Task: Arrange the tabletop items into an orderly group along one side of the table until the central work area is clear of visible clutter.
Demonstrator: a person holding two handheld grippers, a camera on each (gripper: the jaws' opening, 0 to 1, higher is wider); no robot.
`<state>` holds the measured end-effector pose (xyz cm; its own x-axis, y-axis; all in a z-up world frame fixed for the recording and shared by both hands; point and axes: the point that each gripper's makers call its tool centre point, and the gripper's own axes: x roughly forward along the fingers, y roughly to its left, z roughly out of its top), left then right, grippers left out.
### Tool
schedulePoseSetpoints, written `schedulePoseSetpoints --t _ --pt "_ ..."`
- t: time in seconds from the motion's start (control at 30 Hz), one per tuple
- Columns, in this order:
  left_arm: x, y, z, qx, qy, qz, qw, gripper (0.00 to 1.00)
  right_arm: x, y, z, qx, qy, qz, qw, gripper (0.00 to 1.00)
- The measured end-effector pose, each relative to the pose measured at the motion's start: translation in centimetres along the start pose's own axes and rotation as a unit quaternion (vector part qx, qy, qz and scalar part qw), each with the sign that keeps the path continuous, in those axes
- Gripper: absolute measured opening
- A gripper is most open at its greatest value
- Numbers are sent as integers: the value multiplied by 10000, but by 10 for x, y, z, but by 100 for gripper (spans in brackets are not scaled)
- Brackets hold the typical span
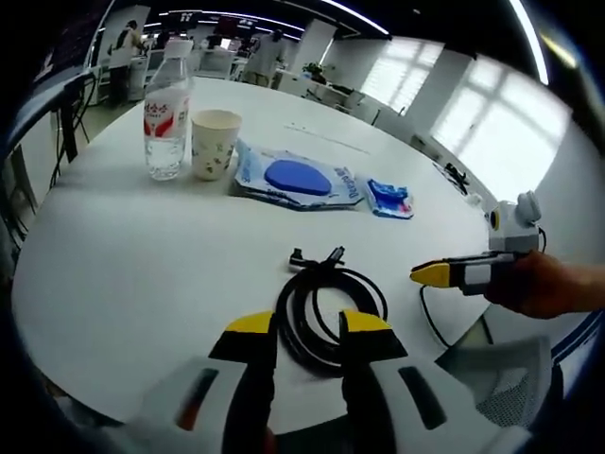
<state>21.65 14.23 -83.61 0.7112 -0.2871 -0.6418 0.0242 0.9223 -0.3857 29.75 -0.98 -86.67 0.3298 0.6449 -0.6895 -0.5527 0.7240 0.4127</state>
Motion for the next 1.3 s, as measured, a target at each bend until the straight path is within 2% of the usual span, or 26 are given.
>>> schedulePoseSetpoints --t 0.27,0.4,0.47,0.57,0.8,1.3 --pt "0 1 -3 -55 18 10 10000 24 5 11 -3 50 24 100 9999 27" --pt "2 2 -3 -68 37 -3 10000 24 8 22 -5 93 32 152 9998 27" --pt "3 2 -3 -75 41 -16 10000 25 10 21 -6 124 46 180 9998 28" --pt "3 3 -2 -82 34 -16 10000 25 7 33 -7 136 66 195 9997 27" --pt "3 1 -2 -108 30 -24 9999 25 10 34 -9 207 94 215 9995 27" --pt "8 0 -6 -122 114 -86 9998 26 13 51 -10 336 132 294 9989 26"
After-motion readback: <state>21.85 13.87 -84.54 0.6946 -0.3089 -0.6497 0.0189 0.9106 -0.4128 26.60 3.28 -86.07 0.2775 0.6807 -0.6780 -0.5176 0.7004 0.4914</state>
